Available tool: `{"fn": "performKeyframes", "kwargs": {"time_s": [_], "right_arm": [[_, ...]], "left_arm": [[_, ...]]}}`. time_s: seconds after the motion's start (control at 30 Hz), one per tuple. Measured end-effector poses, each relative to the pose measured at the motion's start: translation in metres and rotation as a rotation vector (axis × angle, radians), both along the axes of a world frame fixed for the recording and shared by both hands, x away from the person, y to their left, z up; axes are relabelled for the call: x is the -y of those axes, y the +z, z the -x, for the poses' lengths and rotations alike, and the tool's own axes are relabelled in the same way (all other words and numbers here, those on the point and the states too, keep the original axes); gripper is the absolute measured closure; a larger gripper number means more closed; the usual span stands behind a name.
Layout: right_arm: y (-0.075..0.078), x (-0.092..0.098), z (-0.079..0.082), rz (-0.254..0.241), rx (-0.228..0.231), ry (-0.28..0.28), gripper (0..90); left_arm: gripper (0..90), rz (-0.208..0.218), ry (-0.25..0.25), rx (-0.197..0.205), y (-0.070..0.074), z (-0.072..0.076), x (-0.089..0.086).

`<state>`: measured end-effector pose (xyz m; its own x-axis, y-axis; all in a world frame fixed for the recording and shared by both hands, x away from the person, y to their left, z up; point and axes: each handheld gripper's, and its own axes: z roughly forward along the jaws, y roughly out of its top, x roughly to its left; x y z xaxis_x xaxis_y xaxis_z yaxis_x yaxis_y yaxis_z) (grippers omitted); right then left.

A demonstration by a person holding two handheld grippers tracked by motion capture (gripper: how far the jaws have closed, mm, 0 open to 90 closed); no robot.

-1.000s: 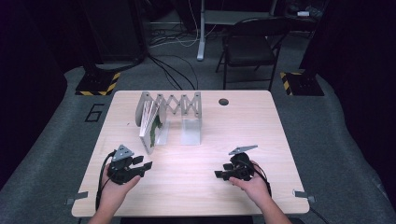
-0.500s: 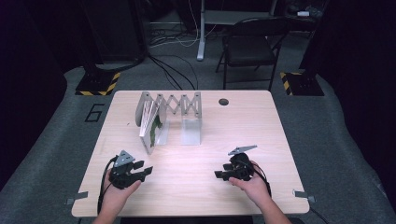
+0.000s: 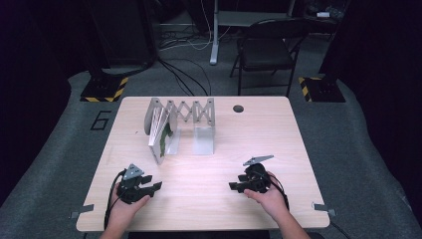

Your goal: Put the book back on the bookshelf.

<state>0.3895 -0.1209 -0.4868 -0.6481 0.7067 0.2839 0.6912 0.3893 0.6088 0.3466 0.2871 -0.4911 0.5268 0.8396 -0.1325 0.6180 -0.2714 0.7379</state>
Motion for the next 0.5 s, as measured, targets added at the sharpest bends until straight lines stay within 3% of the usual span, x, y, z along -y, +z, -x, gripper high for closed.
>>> {"fn": "performKeyframes", "kwargs": {"time_s": [0.23,0.37,0.43,0.5], "right_arm": [[-0.0010,0.0002,-0.0006,0.006,0.008,0.001,44.3],[-0.0017,0.0000,0.0002,0.006,0.008,-0.008,44.3],[-0.0016,0.0003,0.0005,0.006,0.008,-0.010,44.3],[-0.0012,0.0027,0.0012,-0.002,0.012,-0.020,44.3]], "left_arm": [[46.4,-0.019,0.009,0.002,-0.0056,-0.0027,0.0017],[44.9,-0.058,-0.002,0.007,-0.0066,-0.0046,0.0018],[43.7,-0.060,0.000,0.009,-0.0066,-0.0051,0.0017],[43.0,-0.043,0.034,0.033,-0.0069,-0.0076,0.0027]]}}
